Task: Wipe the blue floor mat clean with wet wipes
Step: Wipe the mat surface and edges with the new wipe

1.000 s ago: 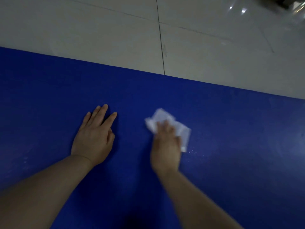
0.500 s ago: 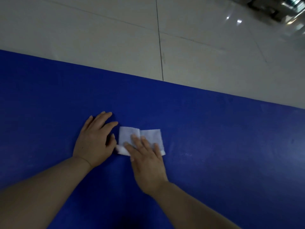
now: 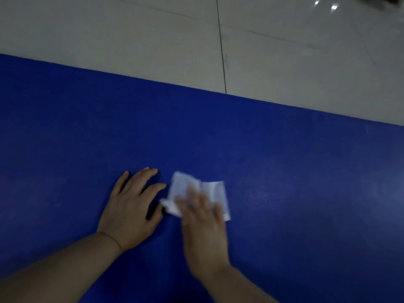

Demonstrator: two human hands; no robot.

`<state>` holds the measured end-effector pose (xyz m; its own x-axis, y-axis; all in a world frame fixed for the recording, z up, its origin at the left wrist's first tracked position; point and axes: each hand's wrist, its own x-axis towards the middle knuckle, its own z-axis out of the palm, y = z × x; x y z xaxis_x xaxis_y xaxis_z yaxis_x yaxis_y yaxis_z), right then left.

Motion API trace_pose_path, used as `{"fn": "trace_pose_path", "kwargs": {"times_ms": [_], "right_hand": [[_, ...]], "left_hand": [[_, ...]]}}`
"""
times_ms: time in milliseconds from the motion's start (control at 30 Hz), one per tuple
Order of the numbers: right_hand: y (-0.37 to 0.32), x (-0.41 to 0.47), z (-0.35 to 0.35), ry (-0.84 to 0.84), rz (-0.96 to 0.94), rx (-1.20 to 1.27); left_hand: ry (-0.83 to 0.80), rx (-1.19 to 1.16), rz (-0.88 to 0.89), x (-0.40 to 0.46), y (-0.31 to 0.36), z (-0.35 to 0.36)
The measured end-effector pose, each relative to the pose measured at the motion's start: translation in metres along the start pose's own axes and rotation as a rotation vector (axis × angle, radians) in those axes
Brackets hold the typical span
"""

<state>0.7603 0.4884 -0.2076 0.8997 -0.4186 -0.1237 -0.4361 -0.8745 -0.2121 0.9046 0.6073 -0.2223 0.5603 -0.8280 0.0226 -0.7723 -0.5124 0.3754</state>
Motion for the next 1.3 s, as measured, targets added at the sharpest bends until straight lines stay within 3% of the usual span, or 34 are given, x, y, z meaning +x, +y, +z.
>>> {"fn": "trace_pose_path", "kwargs": {"times_ms": [133,200,267,433,533,600,700,767,833,967,1067,1133,1233,1300], "right_hand": [[0.073,-0.002,-0.020,0.038,0.500,0.127],[0.074,-0.005,-0.018,0.068,0.551,0.129],[0.049,-0.007,-0.011,0.097,0.501,0.089],[-0.038,-0.043,0.013,0.001,0.035,0.082],[-0.013,-0.041,0.008,0.016,-0.065,0.031],[0.032,-0.029,-0.002,0.057,0.139,0.012],[0.098,-0.017,-0.023,0.152,0.631,0.155],[0.104,-0.016,-0.026,0.134,0.736,0.169],[0.079,-0.020,-0.021,0.137,0.655,0.094],[-0.005,-0.066,0.005,-0.013,0.190,-0.006],[-0.003,-0.078,0.004,-0.061,-0.078,0.013],[0.035,-0.063,-0.004,-0.052,0.028,-0.051],[0.098,-0.037,-0.022,0.049,0.472,0.028],[0.105,-0.036,-0.026,0.057,0.571,0.096]], "left_hand": [[0.021,-0.010,-0.002,0.000,0.002,-0.001],[0.030,-0.010,0.003,0.000,0.002,-0.001],[0.030,-0.005,0.004,0.001,0.003,0.000],[0.029,-0.005,-0.007,0.002,0.002,0.000],[0.017,-0.005,-0.003,0.003,0.002,-0.001],[0.009,-0.001,-0.010,0.001,0.003,-0.002],[0.006,-0.003,-0.023,0.001,0.004,-0.003],[0.004,-0.004,-0.023,0.001,0.004,-0.004],[-0.002,-0.003,-0.026,0.001,0.005,-0.004],[0.002,-0.007,-0.031,0.001,0.006,-0.004],[0.006,-0.004,-0.031,0.001,0.006,-0.005],[0.002,-0.002,-0.031,0.000,0.006,-0.005],[0.003,-0.005,-0.038,0.000,0.006,-0.005],[0.004,-0.008,-0.035,0.001,0.007,-0.006]]}}
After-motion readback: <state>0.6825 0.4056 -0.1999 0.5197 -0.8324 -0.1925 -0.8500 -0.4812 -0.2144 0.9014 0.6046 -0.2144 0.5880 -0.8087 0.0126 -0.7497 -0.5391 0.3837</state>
